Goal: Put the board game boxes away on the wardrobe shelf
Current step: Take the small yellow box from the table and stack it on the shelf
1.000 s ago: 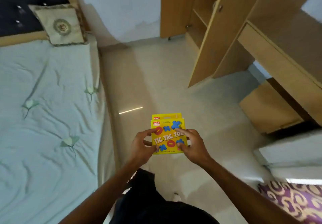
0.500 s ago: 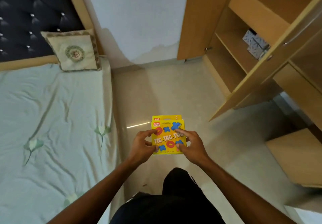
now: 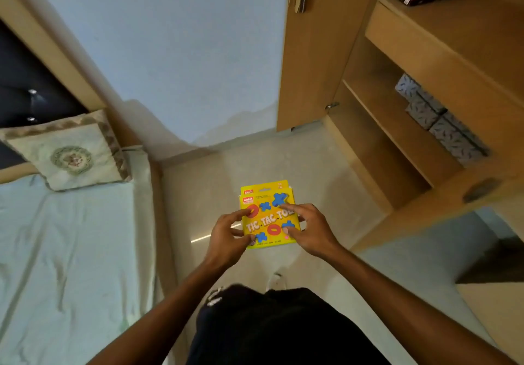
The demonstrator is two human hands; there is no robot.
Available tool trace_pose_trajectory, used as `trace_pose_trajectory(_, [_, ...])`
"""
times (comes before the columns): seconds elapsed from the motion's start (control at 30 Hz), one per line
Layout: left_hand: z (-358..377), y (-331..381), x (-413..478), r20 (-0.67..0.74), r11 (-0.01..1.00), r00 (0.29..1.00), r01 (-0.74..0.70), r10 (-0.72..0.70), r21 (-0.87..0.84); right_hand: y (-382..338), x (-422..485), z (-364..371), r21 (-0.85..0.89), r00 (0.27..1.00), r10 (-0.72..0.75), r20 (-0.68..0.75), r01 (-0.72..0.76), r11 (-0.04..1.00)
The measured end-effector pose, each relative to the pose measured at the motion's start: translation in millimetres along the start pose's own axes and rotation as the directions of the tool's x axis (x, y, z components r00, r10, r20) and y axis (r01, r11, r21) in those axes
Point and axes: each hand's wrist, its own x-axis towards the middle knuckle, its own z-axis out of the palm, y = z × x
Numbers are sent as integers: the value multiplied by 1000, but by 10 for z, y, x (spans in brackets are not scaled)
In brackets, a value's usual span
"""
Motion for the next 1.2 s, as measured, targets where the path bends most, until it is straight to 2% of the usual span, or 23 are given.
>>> trace_pose_trajectory(0.17, [65, 470, 1240, 35, 1000, 999, 12, -12, -27, -52, 1144, -513, 7, 998, 27, -57, -26, 1000])
trace_pose_trajectory(0.27, [93, 687, 1891, 71, 1000, 997, -24, 22, 16, -43, 1654, -730, -18, 994, 21, -103, -23, 1000])
trace_pose_trajectory(0.37, [190, 981, 2791, 130, 998, 990, -62, 58, 27, -11, 2285, -1022, 41, 980, 71, -187, -64, 997])
trace_pose_trajectory(0.4, [200, 1008, 2826, 154, 998, 986, -59, 55, 22, -18, 2299, -1059, 30, 980, 67, -190, -63, 998])
trace_pose_trajectory(0.43, [279, 1218, 3353, 197, 996, 977, -83, 78, 16, 11, 2679, -1274, 98, 959, 119, -257, -96, 991])
trace_pose_trajectory(0.53, [357, 1479, 3769, 253, 992, 962, -119, 108, 29, -6, 2954, -1508, 103, 940, 133, -313, -106, 989])
trace_pose_trajectory(0.6, [491, 1804, 4284, 317, 984, 936, -175, 151, 47, 25, 3305, -1784, 142, 900, 168, -402, -120, 983])
trace_pose_trajectory(0.77, [1099, 2589, 5277, 432, 957, 870, -286, 237, 50, 213, 3923, -2574, 179, 804, 206, -558, -125, 976])
trace_pose_trajectory(0.93, [1890, 3416, 6123, 468, 939, 826, -344, 314, -22, 620, 4560, -3604, 130, 725, 148, -672, -82, 988])
trace_pose_trajectory(1.0, [2243, 3819, 6426, 452, 935, 827, -352, 335, -49, 747, 4808, -4121, 101, 693, 111, -713, -55, 993])
trace_pose_trajectory(1.2, [3074, 4952, 7130, 408, 933, 839, -329, 360, -147, 934, 5458, -5517, 25, 658, 19, -753, -1, 1000])
